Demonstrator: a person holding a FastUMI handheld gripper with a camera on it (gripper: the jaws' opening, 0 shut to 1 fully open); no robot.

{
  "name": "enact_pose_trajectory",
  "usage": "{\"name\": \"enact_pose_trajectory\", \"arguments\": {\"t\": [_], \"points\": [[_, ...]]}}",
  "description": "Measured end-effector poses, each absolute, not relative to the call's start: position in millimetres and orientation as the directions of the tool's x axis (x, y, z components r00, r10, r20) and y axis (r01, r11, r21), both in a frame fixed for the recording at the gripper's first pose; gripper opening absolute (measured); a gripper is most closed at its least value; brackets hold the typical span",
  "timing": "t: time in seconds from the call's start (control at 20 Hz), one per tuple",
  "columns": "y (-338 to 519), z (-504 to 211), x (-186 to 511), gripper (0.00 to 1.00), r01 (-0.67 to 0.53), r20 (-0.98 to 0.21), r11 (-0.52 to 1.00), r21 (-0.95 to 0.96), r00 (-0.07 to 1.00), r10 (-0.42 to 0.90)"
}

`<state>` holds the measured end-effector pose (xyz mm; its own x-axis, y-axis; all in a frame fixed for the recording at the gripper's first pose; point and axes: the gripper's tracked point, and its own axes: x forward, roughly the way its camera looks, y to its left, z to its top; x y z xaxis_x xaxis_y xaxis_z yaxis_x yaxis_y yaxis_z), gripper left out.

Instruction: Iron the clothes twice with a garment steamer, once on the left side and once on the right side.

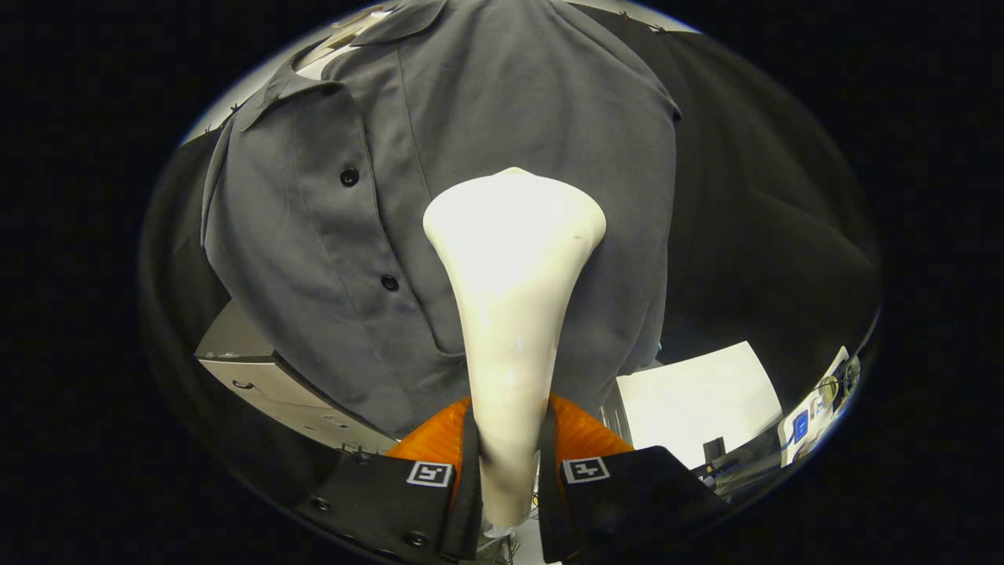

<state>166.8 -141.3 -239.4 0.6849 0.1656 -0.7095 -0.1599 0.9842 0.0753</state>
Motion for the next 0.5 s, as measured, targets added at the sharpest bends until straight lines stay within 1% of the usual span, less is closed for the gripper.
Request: {"name": "enact_pose_trajectory", "arguments": {"t": [0.5], "points": [[-158,-284,148,0.38,-0.164,-0.761,0.984,0.071,0.629,0.159]]}}
